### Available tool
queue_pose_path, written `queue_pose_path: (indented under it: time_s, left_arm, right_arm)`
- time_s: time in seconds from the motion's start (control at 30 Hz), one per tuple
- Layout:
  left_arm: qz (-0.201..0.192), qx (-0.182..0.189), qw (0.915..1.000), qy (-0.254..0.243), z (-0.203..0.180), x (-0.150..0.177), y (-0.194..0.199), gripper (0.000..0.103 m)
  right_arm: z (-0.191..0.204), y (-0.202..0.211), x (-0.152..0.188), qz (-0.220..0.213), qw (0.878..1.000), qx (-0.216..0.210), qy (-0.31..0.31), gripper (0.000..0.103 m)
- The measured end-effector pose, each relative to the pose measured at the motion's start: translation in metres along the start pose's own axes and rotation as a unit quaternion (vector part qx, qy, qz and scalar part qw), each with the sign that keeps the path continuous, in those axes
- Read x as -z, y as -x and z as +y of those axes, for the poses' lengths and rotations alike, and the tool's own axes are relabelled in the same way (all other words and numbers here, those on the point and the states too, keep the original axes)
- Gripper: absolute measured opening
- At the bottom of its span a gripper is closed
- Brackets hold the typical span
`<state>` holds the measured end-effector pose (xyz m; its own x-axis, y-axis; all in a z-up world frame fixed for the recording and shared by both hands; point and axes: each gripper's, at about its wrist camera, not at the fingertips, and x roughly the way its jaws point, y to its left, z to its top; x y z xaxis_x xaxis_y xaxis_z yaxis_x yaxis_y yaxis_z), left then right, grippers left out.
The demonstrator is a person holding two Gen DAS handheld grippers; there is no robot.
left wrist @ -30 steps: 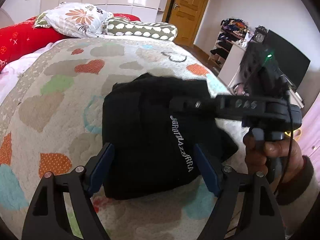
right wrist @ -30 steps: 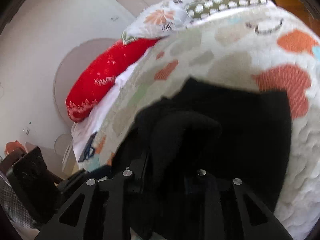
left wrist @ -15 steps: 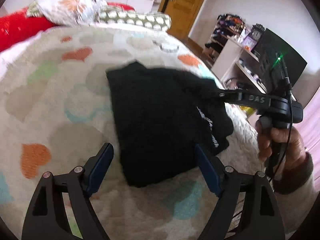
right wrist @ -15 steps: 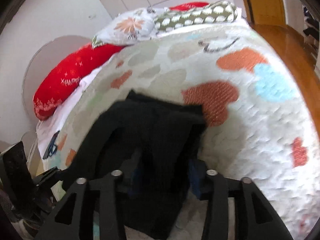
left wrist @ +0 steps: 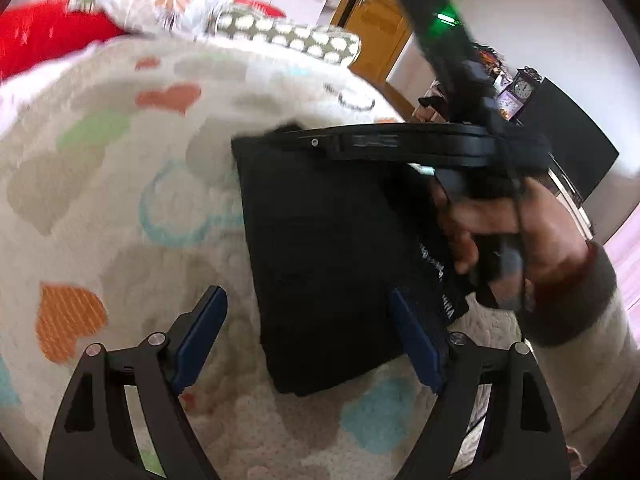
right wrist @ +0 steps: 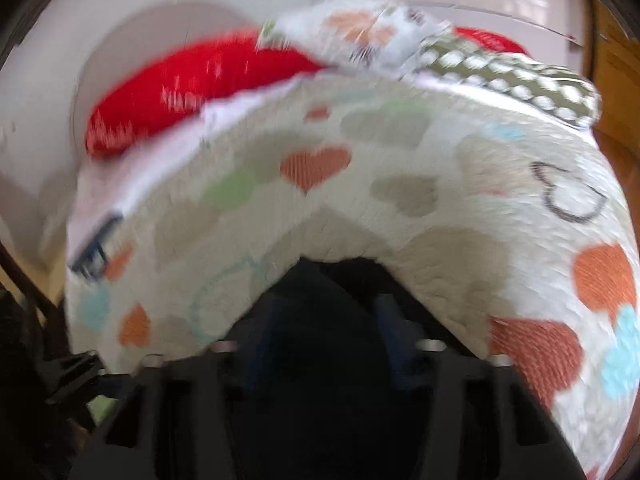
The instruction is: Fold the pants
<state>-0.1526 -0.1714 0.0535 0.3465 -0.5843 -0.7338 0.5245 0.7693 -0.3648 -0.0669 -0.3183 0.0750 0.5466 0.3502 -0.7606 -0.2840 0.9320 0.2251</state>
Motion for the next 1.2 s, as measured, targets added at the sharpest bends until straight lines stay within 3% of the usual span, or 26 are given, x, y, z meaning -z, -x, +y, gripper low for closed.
queue_pose_path:
  time_s: [0.03,0.13,0.37,0.4,0.47,0.53,0.6,0.77,0.97,1.2]
  left_arm:
    - [0.004,0.001,1.0000,0.002,0.001,0.003,-0.003,0.083]
    - [0.007,-0.002,1.0000,0.005,0.004,0.008,-0.009,0.084]
    - [0.010,-0.009,0.9999,-0.004,-0.003,0.013,-0.012,0.084]
    - [0.011,-0.010,0.9999,-0.006,-0.004,0.014,-0.009,0.084]
    - [0.002,-0.014,0.9998,-0.014,-0.008,0.013,0.002,0.083]
    - [-0.010,-0.024,0.9993,-0.028,-0.014,0.011,0.011,0.083]
    - [-0.025,-0.037,0.9981,-0.043,-0.021,0.006,0.019,0.083]
    - [-0.044,-0.055,0.9966,-0.042,-0.027,-0.007,0.022,0.084]
    - [-0.030,-0.096,0.9946,-0.027,-0.025,-0.011,-0.003,0.084]
    - [-0.022,-0.098,0.9949,-0.007,-0.023,-0.006,-0.011,0.085]
  right_arm:
    - [0.003,-0.012,0.000,0.019,1.000,0.018,0.016,0.002]
    - [0.003,-0.030,0.000,0.019,0.999,0.040,0.017,0.002]
    - [-0.014,-0.030,0.003,0.004,0.999,0.022,-0.033,0.000]
    - [-0.015,-0.024,0.003,0.000,0.999,0.020,-0.042,0.007]
    - [-0.017,-0.004,0.003,-0.018,0.998,0.026,-0.053,0.010]
    - [-0.018,0.026,0.014,-0.040,0.997,0.026,-0.057,0.025]
    - [-0.016,0.049,0.025,-0.052,0.996,0.030,-0.060,0.058]
    - [-0.005,0.085,0.064,-0.062,0.996,0.047,-0.049,0.060]
    - [-0.006,0.069,0.111,-0.032,0.992,0.112,-0.054,0.061]
    - [-0.029,0.074,0.135,-0.048,0.988,0.068,-0.129,0.068]
